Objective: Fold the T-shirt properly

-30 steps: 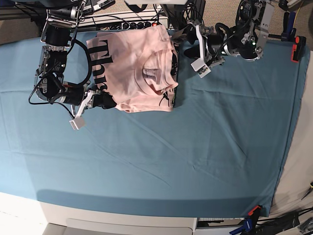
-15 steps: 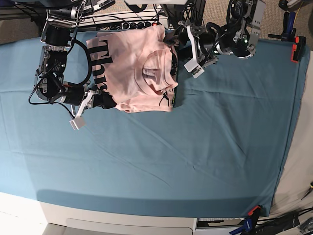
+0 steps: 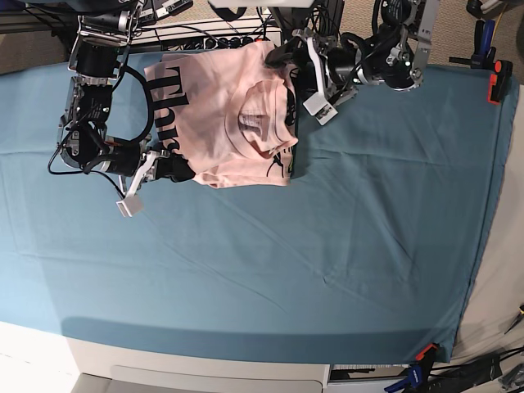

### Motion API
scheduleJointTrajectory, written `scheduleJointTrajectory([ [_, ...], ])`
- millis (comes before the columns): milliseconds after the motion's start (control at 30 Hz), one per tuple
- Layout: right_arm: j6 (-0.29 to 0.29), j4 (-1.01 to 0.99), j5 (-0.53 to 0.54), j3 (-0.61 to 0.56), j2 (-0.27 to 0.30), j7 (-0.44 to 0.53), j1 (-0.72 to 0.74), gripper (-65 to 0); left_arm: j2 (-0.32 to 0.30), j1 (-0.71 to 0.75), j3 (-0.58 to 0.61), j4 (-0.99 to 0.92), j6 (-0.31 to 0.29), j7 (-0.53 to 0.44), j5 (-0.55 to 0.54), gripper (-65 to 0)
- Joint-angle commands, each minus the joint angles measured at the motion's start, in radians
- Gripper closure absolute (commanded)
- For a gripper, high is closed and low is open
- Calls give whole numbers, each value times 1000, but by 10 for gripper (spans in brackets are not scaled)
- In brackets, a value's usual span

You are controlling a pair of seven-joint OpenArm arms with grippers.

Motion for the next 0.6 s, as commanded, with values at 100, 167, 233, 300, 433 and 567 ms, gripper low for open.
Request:
scheduleJointTrajectory([
  [100, 6, 12, 18, 1, 13, 9, 18, 0, 8, 23, 11, -21, 26, 112, 83, -435],
  [167, 6, 12, 18, 1, 13, 9, 17, 0, 11, 17, 11, -21, 26, 105, 85, -400],
  [233, 9, 12, 18, 1, 13, 9, 17, 0, 12, 8, 11, -21, 27, 98, 97, -305],
  [300, 9, 12, 18, 1, 13, 9, 17, 0, 18, -4, 11, -21, 50, 92, 125, -146],
  [433, 9, 13, 18, 5, 14, 9, 17, 0, 21, -34, 11, -21, 56, 97, 174, 0],
  [567, 9, 13, 18, 40, 14, 9, 16, 0, 4, -63, 10, -21, 65, 113, 219, 0],
])
